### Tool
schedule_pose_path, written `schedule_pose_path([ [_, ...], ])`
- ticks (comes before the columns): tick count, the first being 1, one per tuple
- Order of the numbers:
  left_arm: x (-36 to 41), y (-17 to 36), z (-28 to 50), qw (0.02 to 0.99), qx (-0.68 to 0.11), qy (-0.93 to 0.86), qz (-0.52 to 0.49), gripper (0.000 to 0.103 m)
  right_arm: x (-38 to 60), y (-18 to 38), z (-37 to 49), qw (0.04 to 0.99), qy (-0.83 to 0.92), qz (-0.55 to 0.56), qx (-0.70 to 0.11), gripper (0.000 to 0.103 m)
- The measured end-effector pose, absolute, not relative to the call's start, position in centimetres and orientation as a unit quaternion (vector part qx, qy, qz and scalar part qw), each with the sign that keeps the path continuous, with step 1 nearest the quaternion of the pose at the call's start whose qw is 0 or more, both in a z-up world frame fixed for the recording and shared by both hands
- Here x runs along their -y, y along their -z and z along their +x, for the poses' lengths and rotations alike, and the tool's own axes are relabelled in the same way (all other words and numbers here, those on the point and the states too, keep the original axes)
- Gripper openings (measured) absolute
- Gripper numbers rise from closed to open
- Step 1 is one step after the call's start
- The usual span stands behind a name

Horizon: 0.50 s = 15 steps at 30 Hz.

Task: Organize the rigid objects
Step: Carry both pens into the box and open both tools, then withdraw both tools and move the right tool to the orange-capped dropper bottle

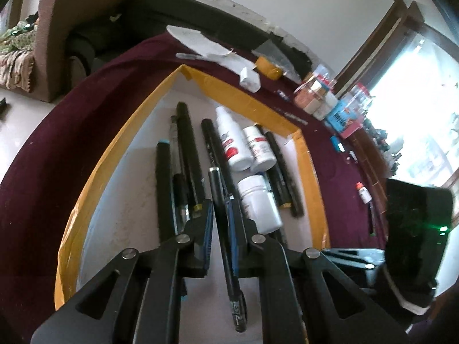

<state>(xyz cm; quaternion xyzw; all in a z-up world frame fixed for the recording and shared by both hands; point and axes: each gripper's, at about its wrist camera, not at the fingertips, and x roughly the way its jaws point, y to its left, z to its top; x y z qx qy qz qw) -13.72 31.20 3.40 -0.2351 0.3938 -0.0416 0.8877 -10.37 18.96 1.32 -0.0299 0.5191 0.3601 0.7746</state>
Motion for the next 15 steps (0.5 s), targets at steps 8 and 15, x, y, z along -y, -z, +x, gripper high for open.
schedule_pose_path([
  [8,-30.3,-4.9,-15.2,0.902,-0.372,0.002,-0.217,0.064,-16.4,-3.2,-11.1,0.799,-0.358,-0.021,-0.482,0.024],
  [15,-26.4,-7.6,-15.5,0.926,-0.345,-0.112,-0.104,0.083,-11.5,-5.8,-10.8,0.859,-0.305,-0.013,-0.411,0.053],
])
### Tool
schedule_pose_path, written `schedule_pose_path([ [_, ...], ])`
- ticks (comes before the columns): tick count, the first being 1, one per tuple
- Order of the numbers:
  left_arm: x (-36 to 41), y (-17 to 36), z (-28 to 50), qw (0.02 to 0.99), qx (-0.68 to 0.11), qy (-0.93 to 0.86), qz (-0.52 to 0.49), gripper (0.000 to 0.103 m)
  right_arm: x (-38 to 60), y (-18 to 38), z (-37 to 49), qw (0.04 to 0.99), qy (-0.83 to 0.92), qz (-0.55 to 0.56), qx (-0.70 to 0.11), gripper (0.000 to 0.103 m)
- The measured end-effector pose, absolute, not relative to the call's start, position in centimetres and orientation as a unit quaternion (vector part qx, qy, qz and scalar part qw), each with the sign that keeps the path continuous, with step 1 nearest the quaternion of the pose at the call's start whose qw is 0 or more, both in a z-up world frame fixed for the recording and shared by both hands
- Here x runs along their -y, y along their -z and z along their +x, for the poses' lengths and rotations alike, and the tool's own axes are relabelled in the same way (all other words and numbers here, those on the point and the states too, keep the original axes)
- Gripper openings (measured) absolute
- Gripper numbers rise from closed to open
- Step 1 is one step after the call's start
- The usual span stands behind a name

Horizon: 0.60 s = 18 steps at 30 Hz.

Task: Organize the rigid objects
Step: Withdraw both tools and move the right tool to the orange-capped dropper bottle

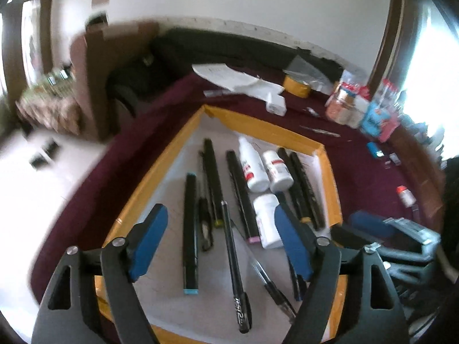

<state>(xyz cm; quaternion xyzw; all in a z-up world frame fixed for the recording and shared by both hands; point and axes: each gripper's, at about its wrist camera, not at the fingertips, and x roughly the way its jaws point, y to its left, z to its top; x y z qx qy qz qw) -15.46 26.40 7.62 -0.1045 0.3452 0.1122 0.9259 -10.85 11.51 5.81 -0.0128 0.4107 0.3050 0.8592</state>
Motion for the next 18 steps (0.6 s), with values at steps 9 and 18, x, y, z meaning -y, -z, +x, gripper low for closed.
schedule_pose_path([
  [9,-21.0,-8.8,-14.5,0.932,-0.334,-0.137,-0.022,0.084,-4.4,-6.6,-9.3,0.897,-0.231,0.007,-0.378,0.063],
  [18,-16.4,-9.4,-13.4,0.929,-0.35,-0.117,0.018,0.084,1.3,-6.1,-8.3,0.901,-0.2,0.027,-0.384,0.064],
])
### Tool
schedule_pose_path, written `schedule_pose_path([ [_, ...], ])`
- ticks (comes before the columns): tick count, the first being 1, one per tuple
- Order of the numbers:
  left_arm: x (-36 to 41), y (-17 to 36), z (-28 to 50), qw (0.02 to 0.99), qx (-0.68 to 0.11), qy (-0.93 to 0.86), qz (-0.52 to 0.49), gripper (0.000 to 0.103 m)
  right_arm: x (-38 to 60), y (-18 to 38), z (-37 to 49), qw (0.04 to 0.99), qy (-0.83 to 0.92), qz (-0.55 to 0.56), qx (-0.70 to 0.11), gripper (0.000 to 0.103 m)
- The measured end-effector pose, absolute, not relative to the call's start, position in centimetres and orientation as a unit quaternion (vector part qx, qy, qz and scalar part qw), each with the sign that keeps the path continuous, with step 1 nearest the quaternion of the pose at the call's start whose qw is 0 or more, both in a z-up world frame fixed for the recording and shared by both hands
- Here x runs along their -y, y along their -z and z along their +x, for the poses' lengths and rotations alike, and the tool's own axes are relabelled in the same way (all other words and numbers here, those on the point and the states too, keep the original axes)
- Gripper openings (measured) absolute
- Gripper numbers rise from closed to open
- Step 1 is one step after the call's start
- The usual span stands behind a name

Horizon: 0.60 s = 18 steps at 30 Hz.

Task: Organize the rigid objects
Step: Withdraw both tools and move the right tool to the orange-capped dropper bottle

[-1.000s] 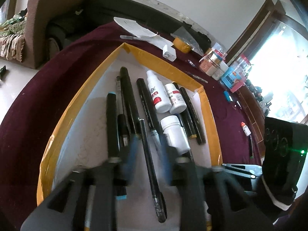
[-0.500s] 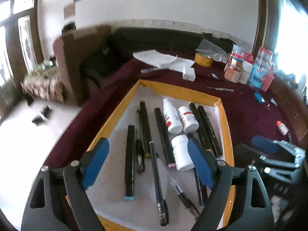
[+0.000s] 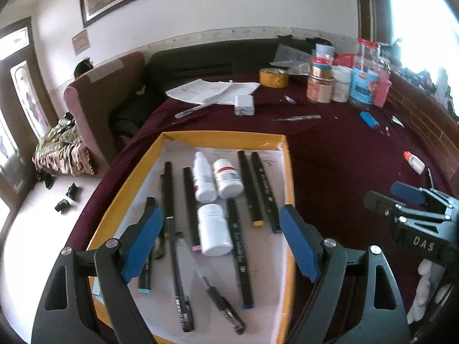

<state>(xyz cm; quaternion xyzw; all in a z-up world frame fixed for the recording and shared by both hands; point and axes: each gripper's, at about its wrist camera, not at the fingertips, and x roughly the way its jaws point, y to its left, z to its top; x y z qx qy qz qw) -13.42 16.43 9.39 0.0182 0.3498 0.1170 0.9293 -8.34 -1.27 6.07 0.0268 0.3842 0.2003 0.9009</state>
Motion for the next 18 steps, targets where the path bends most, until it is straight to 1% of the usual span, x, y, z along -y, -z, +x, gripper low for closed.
schedule_pose_path([
  [18,-9.3,-8.7,-11.8,0.918,-0.386,-0.061,0.068,0.084,12.4,-6.8,-6.6,0.914,-0.124,0.081,-0.378,0.064],
])
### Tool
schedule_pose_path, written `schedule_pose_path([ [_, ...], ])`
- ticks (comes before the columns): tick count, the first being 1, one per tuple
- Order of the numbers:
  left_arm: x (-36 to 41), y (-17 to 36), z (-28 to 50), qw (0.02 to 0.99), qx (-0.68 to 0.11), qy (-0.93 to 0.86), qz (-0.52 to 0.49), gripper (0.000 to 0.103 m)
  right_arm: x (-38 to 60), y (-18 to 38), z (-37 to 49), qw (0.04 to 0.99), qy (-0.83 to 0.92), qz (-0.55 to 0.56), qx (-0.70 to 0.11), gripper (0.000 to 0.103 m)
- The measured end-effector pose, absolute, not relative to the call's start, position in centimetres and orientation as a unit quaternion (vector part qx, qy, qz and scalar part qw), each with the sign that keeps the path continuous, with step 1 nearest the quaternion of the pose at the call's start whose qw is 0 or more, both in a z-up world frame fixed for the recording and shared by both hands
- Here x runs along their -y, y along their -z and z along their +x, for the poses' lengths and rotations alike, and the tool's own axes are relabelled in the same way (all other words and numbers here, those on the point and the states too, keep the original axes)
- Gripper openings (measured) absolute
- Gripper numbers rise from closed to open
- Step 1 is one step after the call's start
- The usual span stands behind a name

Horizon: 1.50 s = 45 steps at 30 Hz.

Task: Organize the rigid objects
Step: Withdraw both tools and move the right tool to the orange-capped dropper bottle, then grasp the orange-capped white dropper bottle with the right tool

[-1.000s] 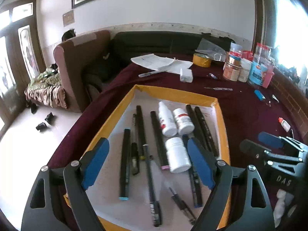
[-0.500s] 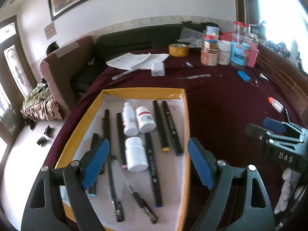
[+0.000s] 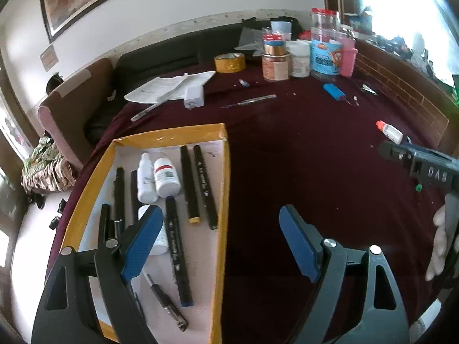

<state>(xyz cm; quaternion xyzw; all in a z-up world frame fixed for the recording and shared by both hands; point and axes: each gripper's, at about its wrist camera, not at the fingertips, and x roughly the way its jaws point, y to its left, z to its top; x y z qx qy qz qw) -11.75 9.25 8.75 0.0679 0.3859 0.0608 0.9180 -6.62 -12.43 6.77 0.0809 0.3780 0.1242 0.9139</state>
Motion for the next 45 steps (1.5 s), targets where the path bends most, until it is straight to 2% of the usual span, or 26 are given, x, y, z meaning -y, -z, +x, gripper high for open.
schedule_pose_path([
  [16,-6.7,-7.5,-10.4,0.906,-0.412,-0.037,0.086,0.084,20.2,-6.6,-4.9,0.913,-0.065,0.141,-0.377,0.064],
  [23,-5.2,-6.6,-8.9,0.9,-0.432,0.011,0.053,0.084,24.6,-6.7,-3.4,0.91,-0.031,0.166,-0.378,0.064],
  [29,-2.8,-3.6,-6.3,0.883,-0.465,0.066,0.028,0.084,29.2,-6.0,-1.2,0.9,0.024,0.188,-0.393,0.064],
  [33,-2.2,-1.1,-4.6,0.866,-0.492,0.086,-0.006,0.084,28.9,-5.3,0.8,0.896,0.017,0.168,-0.411,0.064],
  [35,-1.5,-1.0,-4.8,0.875,-0.479,0.075,0.018,0.084,27.7,-4.9,2.1,0.896,-0.003,0.141,-0.421,0.064],
  [41,-0.6,-0.4,-5.4,0.882,-0.464,0.072,0.041,0.097,23.8,-2.6,5.7,0.887,-0.016,0.06,-0.458,0.063],
  [43,-0.5,-0.3,-5.3,0.879,-0.469,0.074,0.048,0.101,23.0,-1.7,6.4,0.881,-0.014,0.043,-0.472,0.059],
  [44,-0.5,-0.2,-5.3,0.878,-0.47,0.075,0.048,0.102,22.5,-1.4,6.6,0.881,-0.007,0.028,-0.473,0.053],
  [45,-0.5,-0.2,-5.3,0.877,-0.471,0.076,0.049,0.103,22.2,-1.4,6.6,0.884,-0.002,0.016,-0.467,0.038],
])
